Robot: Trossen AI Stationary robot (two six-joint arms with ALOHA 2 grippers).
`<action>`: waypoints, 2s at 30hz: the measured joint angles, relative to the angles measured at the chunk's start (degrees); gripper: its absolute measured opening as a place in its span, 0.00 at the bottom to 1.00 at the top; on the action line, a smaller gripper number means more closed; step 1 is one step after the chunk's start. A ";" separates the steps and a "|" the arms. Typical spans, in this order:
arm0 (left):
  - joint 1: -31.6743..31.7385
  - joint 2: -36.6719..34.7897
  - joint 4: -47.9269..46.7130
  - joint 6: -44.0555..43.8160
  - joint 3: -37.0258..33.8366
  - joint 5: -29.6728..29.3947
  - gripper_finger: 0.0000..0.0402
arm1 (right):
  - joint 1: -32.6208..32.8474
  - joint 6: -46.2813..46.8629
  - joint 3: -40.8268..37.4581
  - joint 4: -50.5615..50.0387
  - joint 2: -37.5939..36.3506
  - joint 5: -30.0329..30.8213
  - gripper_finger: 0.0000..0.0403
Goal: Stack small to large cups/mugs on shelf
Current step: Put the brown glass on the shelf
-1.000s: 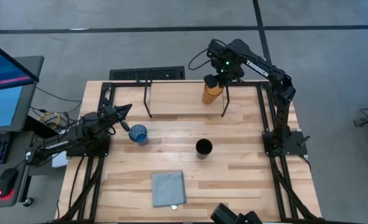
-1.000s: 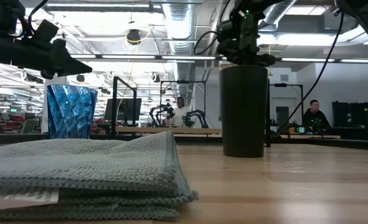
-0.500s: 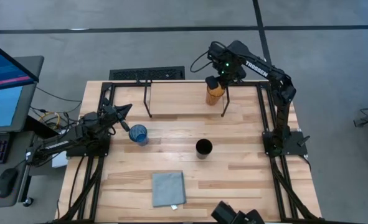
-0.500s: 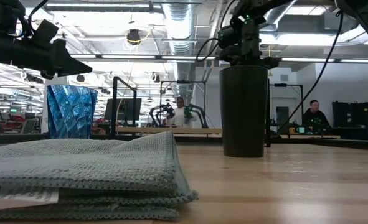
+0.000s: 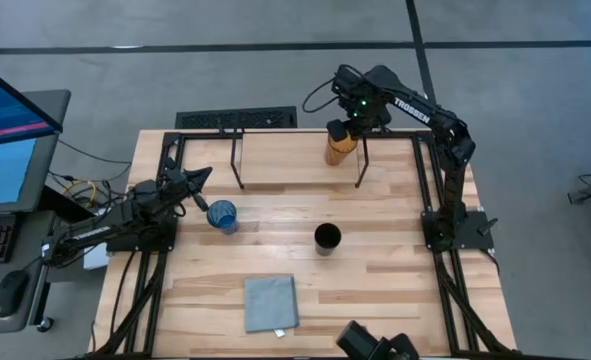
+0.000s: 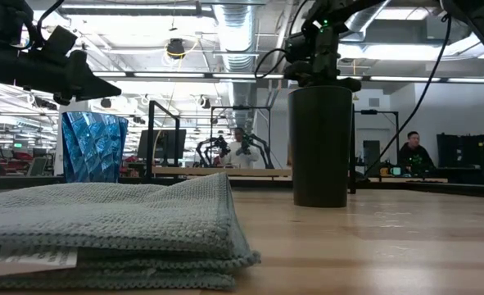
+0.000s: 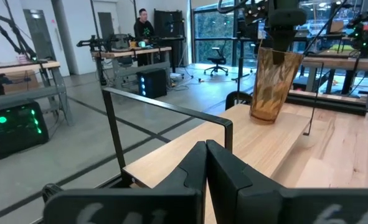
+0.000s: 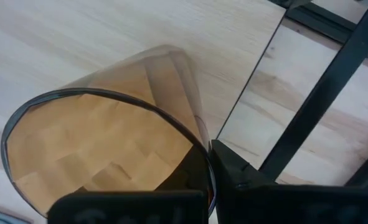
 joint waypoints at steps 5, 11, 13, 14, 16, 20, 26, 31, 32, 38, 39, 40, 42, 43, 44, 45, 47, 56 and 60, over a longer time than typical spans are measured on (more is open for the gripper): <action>0.00 0.00 0.02 -0.25 0.00 0.00 0.00 | -0.02 -0.02 0.00 -0.17 0.00 0.14 0.06; 0.02 0.00 0.02 -0.31 0.00 0.00 0.00 | -0.26 0.01 0.00 -0.06 0.04 0.24 0.08; 0.02 0.00 0.02 -0.33 0.00 0.00 0.00 | -0.26 0.00 0.02 -0.04 0.04 0.25 0.09; 0.01 0.00 0.02 -0.34 0.00 0.00 0.00 | -0.26 0.00 0.03 -0.04 0.04 0.24 0.10; 0.01 -0.01 0.02 -0.36 0.00 0.00 0.00 | -0.26 0.07 0.04 -0.04 0.04 0.22 0.12; 0.01 0.00 0.02 -0.38 0.00 0.00 0.00 | -0.22 0.11 0.04 -0.07 0.04 0.08 0.14; 0.00 0.00 0.02 -0.38 0.00 0.00 0.00 | -0.17 0.11 0.04 0.26 0.04 -0.02 0.17; 0.00 0.00 0.02 -0.31 0.00 0.00 0.00 | -0.17 0.08 0.07 1.92 0.04 -0.04 0.19; 0.00 0.00 0.01 -0.31 0.00 0.00 0.00 | -0.17 0.06 0.07 1.93 0.04 -0.04 0.20; 0.00 0.00 0.00 -0.29 0.00 0.00 0.00 | -0.16 -2.74 0.07 1.32 0.04 -0.20 0.24; 0.00 0.00 0.01 -0.29 0.00 0.00 0.00 | -0.15 -2.85 0.07 1.16 0.04 -0.20 0.25; 0.01 0.00 0.01 -0.29 0.00 0.00 0.00 | -0.16 -2.86 0.07 1.14 0.04 -0.20 0.26; 0.01 0.00 0.01 -0.27 0.00 0.00 0.00 | -0.17 -2.93 0.07 1.18 0.04 -0.15 0.28; 0.00 0.00 0.02 -0.27 0.00 0.00 0.00 | -0.16 -2.95 0.07 1.22 0.04 -0.15 0.29; 0.00 0.00 0.02 -0.27 0.00 0.00 0.00 | -0.15 -2.95 0.07 1.29 0.04 -0.13 0.30; 0.01 0.00 0.02 -0.27 0.00 0.00 0.00 | -0.17 -2.95 0.07 1.49 0.04 -0.01 0.31; 0.00 0.00 0.00 -0.25 0.00 0.00 0.00 | -0.15 -2.94 0.07 2.20 0.04 0.59 0.33; 0.00 0.00 0.02 -0.25 0.00 0.00 0.00 | -0.17 -2.86 0.07 3.35 0.04 1.74 0.39; 0.02 0.00 0.00 -0.27 0.00 0.00 0.00 | -0.15 -2.86 0.07 4.45 0.04 1.74 0.41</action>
